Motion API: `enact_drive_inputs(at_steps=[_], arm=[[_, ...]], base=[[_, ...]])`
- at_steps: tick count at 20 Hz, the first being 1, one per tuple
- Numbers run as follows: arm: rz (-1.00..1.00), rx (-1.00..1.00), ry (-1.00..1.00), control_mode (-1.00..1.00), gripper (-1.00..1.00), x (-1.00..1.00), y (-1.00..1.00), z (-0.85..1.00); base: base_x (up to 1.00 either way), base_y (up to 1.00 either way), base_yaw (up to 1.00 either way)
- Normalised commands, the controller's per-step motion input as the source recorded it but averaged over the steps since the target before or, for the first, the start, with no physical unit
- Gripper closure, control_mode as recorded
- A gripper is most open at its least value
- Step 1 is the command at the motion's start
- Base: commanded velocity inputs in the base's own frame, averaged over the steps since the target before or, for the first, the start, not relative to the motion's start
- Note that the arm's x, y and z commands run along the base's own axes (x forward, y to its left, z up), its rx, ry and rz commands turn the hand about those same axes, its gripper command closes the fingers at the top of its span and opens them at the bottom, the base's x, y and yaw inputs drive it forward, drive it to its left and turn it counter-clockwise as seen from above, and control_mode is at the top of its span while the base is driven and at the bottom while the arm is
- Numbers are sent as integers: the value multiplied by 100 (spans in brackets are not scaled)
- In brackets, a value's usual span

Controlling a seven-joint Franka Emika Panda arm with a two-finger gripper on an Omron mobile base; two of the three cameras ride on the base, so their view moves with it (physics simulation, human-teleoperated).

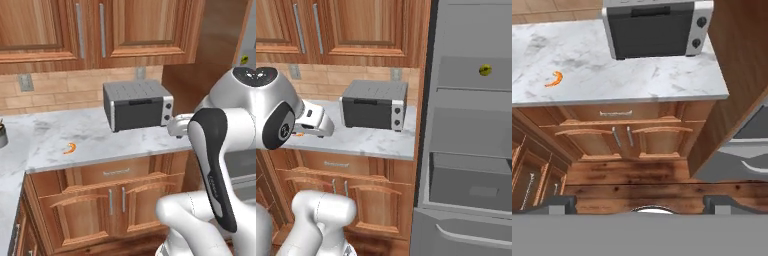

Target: Open the fridge, remove the pear, broccoli, and shrimp, and place them on any counter.

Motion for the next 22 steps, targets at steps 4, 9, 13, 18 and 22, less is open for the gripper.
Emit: enact_drive_inputs(at_steps=[4,9,13,18,22], arm=[[0,0,0,100,-100,0,0,0],[0,0,0,100,-100,0,0,0],[0,0,0,100,-100,0,0,0],[0,0,0,100,-100,0,0,0],[0,0,0,100,-100,0,0,0]], base=[[-19,-79,0],[0,-91,0],[1,-79,0],[0,-56,0],[23,-43,0]])
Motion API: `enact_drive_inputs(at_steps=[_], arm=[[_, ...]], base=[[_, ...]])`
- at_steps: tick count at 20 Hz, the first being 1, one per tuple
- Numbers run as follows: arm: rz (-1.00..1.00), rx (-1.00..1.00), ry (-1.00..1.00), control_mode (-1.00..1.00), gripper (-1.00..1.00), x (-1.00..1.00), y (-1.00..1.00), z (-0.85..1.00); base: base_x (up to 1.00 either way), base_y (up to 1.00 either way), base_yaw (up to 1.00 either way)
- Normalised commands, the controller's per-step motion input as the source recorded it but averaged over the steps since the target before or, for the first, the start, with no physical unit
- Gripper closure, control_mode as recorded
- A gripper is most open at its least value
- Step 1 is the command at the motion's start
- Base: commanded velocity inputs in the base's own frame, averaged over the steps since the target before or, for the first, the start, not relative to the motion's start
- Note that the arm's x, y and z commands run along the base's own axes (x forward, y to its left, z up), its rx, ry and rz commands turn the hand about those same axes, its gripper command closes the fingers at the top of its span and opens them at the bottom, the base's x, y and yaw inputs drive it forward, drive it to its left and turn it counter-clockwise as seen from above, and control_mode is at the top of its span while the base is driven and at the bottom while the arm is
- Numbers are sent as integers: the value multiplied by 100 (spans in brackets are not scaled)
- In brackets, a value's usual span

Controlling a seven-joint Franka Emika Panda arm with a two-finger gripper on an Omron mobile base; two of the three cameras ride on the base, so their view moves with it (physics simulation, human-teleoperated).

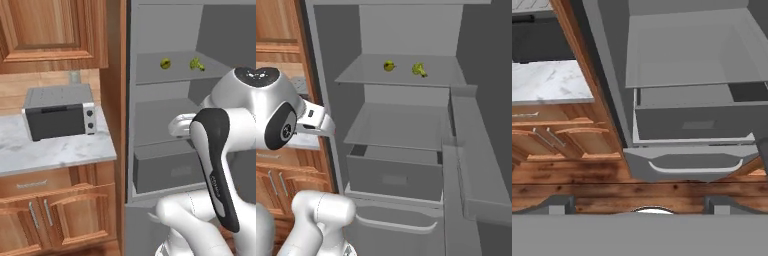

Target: Open the fridge, remove the pear, broccoli, and shrimp, and place them on any counter.

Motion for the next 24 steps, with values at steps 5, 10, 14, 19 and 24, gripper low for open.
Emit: enact_drive_inputs(at_steps=[5,10,14,19,24], arm=[[0,0,0,100,-100,0,0,0],[0,0,0,100,-100,0,0,0],[0,0,0,100,-100,0,0,0],[0,0,-1,-100,-100,12,-9,1],[-1,0,-7,-100,-100,0,-40,38]], base=[[29,-55,-5],[51,-22,-20],[73,-1,-17],[47,-1,-4],[0,0,0]])
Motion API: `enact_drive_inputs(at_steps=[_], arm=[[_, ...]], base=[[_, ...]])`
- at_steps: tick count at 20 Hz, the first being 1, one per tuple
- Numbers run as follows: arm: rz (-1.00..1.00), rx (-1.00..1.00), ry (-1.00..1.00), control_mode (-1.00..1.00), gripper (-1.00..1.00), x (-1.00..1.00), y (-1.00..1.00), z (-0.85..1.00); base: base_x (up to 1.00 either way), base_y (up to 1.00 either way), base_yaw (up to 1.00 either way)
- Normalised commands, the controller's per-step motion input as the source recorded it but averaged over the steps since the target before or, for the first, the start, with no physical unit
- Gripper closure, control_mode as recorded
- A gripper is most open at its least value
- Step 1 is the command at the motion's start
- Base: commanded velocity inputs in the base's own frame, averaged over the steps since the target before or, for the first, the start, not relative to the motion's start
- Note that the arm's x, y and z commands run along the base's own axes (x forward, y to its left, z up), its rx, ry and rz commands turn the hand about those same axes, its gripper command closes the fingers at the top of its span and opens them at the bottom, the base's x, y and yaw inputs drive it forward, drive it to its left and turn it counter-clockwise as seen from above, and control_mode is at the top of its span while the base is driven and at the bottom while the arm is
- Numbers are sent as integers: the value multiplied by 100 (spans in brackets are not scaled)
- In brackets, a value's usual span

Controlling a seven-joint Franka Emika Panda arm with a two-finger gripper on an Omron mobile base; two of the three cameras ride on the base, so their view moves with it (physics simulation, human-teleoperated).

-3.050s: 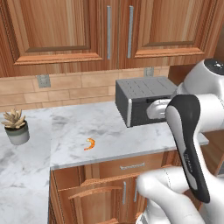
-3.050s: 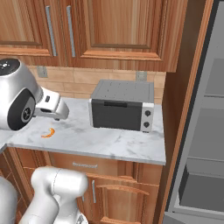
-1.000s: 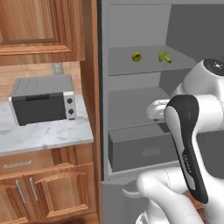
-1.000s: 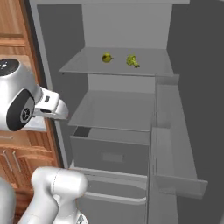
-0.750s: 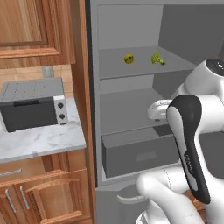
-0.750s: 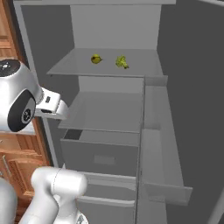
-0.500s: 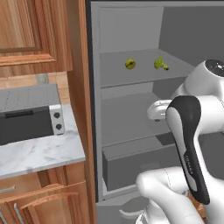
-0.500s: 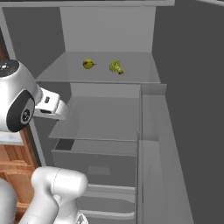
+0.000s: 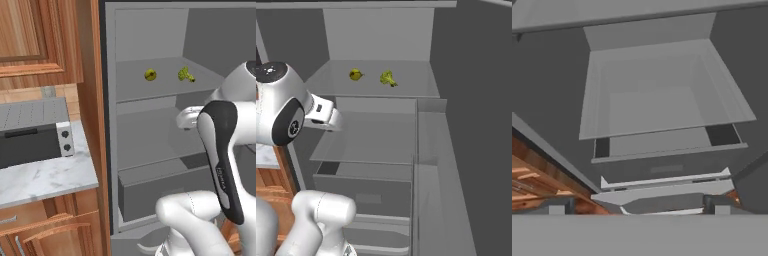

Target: Open the fridge, remove the pear, broccoli, and shrimp, and place them on any counter.

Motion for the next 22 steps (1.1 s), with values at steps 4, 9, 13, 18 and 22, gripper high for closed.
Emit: enact_drive_inputs(at_steps=[4,9,13,18,22], arm=[[-2,0,-8,-100,-100,0,-41,51],[0,0,-12,-100,-100,0,-31,45],[0,0,-13,-100,-100,4,-31,28],[0,0,-11,-100,-100,21,-26,7],[0,0,-6,-100,-100,45,-5,0]], base=[[0,0,0],[0,0,0],[0,0,0],[0,0,0],[0,0,0]])
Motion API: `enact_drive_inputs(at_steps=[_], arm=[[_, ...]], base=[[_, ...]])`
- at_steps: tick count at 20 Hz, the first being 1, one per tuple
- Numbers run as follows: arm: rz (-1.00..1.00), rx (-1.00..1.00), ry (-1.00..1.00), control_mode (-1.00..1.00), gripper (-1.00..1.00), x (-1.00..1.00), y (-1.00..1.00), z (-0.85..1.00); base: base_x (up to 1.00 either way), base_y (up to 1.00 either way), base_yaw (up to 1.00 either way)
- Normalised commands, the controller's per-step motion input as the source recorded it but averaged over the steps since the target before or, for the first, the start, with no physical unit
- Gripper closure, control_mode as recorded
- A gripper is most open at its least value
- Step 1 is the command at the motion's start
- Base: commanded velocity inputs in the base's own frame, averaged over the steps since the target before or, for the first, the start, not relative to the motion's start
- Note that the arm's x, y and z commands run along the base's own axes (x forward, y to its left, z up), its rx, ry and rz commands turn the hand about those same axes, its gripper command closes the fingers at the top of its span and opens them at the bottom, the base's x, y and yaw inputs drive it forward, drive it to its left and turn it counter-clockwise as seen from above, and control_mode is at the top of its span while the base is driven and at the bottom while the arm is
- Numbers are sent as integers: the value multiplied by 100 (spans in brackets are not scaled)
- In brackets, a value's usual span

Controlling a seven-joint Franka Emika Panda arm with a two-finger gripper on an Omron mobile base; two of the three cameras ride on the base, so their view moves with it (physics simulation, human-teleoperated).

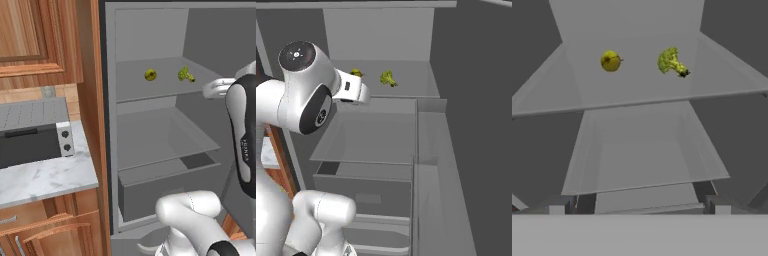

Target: Open the fridge, remove the pear, broccoli, and shrimp, and place them on any counter.

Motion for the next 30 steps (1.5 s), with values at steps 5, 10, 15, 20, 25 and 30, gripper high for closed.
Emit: enact_drive_inputs(at_steps=[5,10,15,20,25,30], arm=[[0,0,-1,-100,-100,37,-6,2],[-7,0,0,-100,-100,32,-9,3],[-11,0,0,-100,-100,38,0,0],[-9,0,0,-100,-100,49,0,0],[-2,0,0,-100,-100,42,-15,0],[0,0,3,-100,-100,41,-20,0]], base=[[0,0,0],[0,0,0],[0,0,0],[0,0,0],[0,0,0],[0,0,0]])
